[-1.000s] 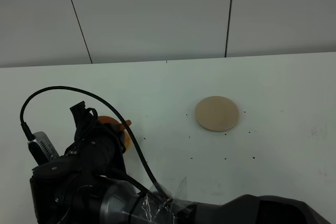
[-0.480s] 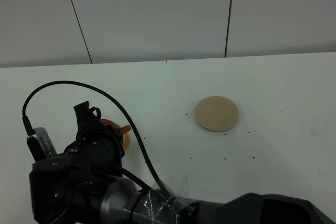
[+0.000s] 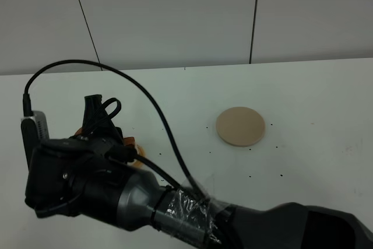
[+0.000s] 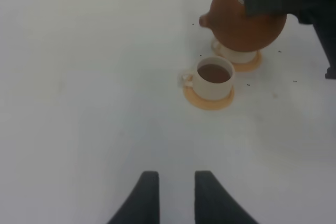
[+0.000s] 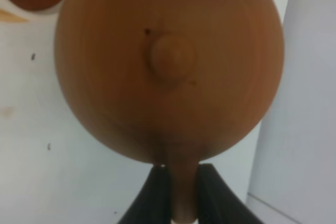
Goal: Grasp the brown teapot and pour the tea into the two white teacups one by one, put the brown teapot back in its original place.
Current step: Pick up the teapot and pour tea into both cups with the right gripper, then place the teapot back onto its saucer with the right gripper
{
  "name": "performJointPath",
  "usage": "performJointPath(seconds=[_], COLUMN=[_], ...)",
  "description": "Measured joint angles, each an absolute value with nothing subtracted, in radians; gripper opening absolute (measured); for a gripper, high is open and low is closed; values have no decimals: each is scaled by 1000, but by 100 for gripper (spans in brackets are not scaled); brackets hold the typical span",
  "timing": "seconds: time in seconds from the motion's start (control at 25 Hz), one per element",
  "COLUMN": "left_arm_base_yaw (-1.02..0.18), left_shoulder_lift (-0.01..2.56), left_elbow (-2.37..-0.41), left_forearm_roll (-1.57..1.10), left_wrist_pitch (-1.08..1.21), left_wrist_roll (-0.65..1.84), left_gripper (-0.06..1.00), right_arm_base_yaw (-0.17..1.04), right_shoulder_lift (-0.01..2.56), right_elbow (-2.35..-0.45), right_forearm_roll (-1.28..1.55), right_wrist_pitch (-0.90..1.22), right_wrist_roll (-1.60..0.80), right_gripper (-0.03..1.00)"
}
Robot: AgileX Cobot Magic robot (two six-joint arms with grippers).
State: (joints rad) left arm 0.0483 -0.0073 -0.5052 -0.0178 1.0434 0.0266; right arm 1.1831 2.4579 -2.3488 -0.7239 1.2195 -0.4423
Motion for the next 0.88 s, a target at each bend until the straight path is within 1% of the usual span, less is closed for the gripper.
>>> performJointPath(seconds=[0.56,0.88], left_arm_base_yaw=[48,48], left_shoulder_lift=[-7,-7], left_elbow=[-505,-505], left_forearm_roll=[-18,-18], left_wrist_pitch=[1043,1043], left_wrist_roll=[24,25], left_gripper=[24,24], right_arm_base_yaw=[1059,1041], right_shoulder_lift=[2392,2392], right_elbow=[-2356,-2288], right_forearm_roll=[-313,-238], right_wrist_pitch=[1228,1227], right_wrist_roll=[-319,-264], right_gripper=[10,10])
